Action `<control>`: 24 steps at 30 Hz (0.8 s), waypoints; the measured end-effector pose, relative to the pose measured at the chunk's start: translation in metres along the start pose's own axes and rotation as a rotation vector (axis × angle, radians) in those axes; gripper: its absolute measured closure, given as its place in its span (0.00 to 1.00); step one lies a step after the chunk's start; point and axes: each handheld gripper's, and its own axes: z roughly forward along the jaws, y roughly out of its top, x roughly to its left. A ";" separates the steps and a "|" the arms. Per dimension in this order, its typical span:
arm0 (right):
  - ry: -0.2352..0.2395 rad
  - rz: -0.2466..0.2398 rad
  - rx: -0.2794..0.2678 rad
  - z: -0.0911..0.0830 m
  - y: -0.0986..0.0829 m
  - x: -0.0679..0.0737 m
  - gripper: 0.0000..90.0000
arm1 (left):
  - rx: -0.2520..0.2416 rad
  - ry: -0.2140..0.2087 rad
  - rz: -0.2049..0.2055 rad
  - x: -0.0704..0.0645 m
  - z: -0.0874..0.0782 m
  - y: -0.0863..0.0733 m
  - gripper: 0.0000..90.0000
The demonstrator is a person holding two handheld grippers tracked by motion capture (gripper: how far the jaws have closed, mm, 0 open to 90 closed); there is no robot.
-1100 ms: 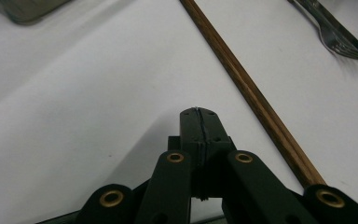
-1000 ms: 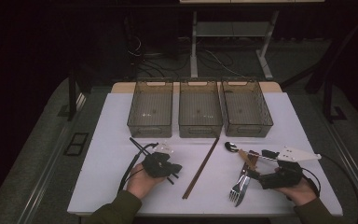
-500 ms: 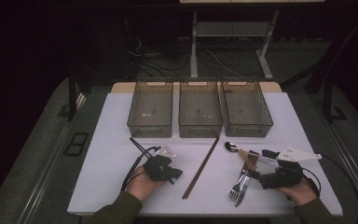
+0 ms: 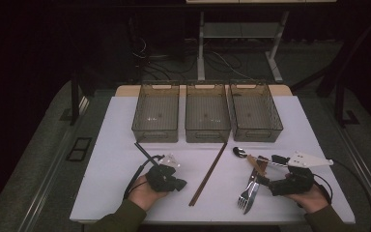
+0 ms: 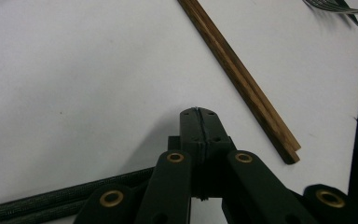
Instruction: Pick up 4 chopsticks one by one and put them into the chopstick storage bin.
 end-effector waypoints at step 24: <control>-0.005 0.000 0.002 0.000 0.000 0.000 0.04 | 0.027 -0.017 -0.019 -0.009 -0.013 -0.017 1.00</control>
